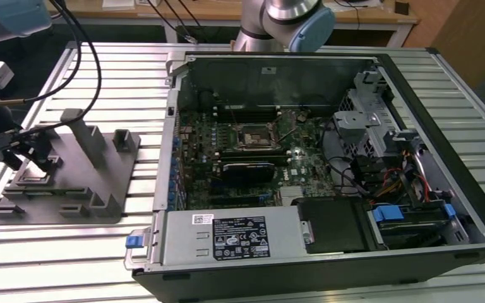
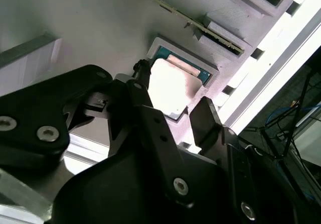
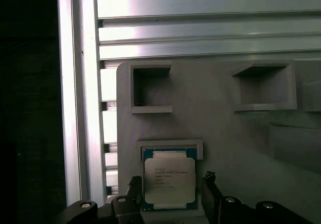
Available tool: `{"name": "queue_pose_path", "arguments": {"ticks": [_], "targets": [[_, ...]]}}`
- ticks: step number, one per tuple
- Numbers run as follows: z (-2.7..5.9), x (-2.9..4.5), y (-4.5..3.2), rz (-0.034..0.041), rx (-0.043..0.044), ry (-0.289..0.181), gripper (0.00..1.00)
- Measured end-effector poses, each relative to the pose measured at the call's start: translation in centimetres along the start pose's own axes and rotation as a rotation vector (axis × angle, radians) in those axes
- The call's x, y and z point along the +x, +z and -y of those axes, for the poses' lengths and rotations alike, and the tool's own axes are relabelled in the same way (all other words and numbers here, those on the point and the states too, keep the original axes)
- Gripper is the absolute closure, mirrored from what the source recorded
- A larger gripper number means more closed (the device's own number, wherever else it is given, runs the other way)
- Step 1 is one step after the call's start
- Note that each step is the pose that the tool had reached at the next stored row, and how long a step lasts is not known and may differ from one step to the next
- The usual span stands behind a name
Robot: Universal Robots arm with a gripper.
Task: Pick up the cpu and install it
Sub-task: 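Pick up the cpu and move it towards the insertion slot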
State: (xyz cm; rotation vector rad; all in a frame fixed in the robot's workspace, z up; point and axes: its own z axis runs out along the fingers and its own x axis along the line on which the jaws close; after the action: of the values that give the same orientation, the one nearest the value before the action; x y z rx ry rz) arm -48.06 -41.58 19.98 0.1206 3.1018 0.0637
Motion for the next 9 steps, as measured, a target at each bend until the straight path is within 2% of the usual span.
{"name": "queue_pose_path", "arguments": {"ticks": [2,3,6,9], "targets": [[0.00,0.00,0.07,0.0003,-0.0010,0.000,0.41],[0.00,0.01,0.16,0.0000,-0.0044,0.000,0.41],[0.01,0.02,0.39,-0.0017,-0.0225,-0.001,0.41],[0.02,0.03,0.60,-0.0020,-0.0244,-0.001,0.41]]}}
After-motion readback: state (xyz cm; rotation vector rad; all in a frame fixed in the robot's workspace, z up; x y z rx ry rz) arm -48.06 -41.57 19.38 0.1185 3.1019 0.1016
